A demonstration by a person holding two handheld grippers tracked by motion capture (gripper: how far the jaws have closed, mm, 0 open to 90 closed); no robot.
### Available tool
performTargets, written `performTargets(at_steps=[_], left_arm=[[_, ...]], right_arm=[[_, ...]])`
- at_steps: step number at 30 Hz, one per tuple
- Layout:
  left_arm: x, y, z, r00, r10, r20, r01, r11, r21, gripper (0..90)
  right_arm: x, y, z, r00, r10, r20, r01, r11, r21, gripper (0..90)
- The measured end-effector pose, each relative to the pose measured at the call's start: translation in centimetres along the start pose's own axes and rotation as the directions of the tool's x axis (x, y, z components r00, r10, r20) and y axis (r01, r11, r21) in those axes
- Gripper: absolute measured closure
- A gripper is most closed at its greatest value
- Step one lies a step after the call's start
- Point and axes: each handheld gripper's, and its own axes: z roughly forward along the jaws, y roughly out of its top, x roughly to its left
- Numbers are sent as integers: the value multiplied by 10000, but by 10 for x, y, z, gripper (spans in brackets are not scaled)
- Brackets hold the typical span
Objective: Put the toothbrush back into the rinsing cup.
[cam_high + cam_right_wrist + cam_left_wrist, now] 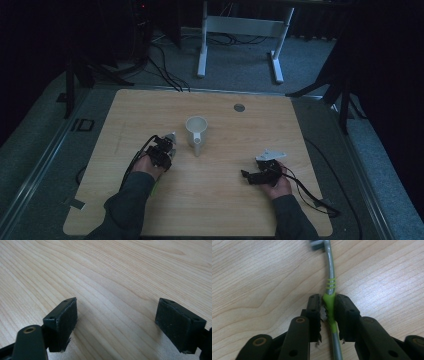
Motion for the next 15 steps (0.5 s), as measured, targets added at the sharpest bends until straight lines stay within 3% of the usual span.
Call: performTargets(at_steps=[3, 15], left_arm=[[-1, 1, 0, 10000, 38, 51, -38, 10000, 43, 797], [1, 1, 0, 9998, 63, 214, -63, 10000, 36, 812]], right_arm=[[0, 0, 0, 10000, -2, 0, 2, 10000, -2, 176], [0, 0, 0, 10000, -3, 0, 3, 10000, -2, 176]])
